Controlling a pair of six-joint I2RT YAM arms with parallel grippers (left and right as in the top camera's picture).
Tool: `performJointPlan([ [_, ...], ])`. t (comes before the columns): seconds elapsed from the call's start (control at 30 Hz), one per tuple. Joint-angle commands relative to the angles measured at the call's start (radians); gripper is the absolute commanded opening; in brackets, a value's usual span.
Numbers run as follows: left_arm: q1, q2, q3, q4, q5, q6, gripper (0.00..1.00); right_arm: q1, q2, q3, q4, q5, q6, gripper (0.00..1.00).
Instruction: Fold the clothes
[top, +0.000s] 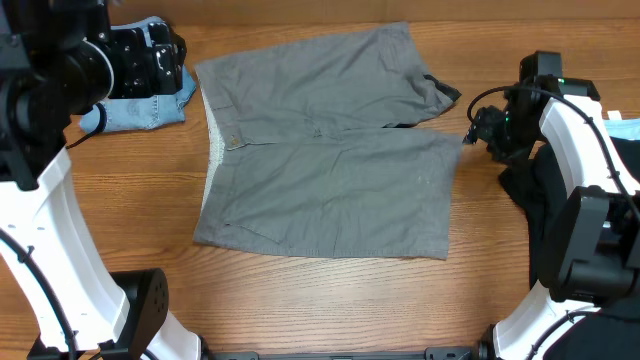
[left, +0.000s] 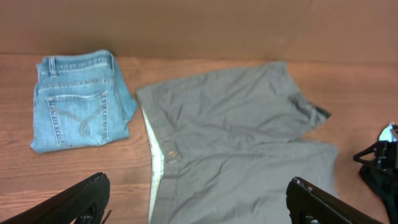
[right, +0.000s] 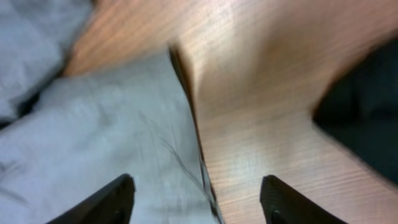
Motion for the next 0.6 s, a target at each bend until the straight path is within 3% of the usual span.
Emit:
performJointPlan([
  [0.0, -0.007, -0.034, -0.020, -0.001, -0.007, 0.053, 0.94, -0.013, -0.034, 0.013, -0.045, -0.086, -0.049, 0.66],
  [0.23, -0.007, -0.171, -0.066, -0.002, -0.081, 0.045, 1.00, -0.022, -0.198, 0.013, -0.159, -0.160, -0.064, 0.66],
  [0.4, -0.006, -0.324, -0.293, -0.001, -0.173, -0.023, 1.00, -0.022, -0.352, 0.012, -0.248, -0.155, -0.059, 0.70],
  [0.57, -0.006, -0.426, -0.586, -0.002, -0.156, -0.092, 1.00, -0.020, -0.395, -0.012, -0.329, -0.153, -0.014, 0.72],
])
